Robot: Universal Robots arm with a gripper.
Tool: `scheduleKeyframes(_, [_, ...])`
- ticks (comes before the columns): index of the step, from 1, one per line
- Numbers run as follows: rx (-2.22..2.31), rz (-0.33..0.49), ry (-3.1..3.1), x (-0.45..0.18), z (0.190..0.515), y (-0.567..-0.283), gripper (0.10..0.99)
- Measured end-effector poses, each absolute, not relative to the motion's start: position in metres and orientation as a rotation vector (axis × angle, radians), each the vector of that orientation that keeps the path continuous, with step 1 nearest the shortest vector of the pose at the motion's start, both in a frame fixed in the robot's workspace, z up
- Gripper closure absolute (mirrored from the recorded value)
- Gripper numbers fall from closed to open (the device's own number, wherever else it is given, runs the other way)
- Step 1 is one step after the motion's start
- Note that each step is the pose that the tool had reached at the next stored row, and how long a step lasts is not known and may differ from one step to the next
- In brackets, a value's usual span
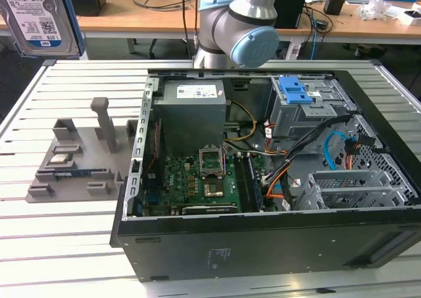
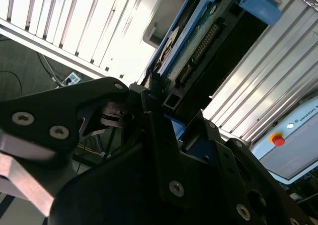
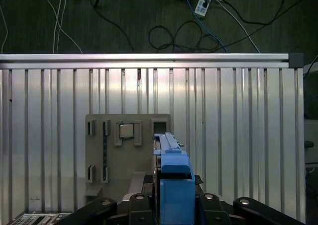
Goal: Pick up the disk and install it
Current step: 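Pick up the disk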
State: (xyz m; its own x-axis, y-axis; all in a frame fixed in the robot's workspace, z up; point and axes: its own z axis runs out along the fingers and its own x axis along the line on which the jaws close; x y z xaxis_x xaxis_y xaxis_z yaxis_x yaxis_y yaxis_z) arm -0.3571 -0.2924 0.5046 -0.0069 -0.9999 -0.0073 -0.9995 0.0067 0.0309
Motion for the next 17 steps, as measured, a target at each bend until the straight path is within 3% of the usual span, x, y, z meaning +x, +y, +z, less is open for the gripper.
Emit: scheduleKeyframes(17, [2.202,-0.042,-2.217,-0.302,0.505,-0.292,0.722])
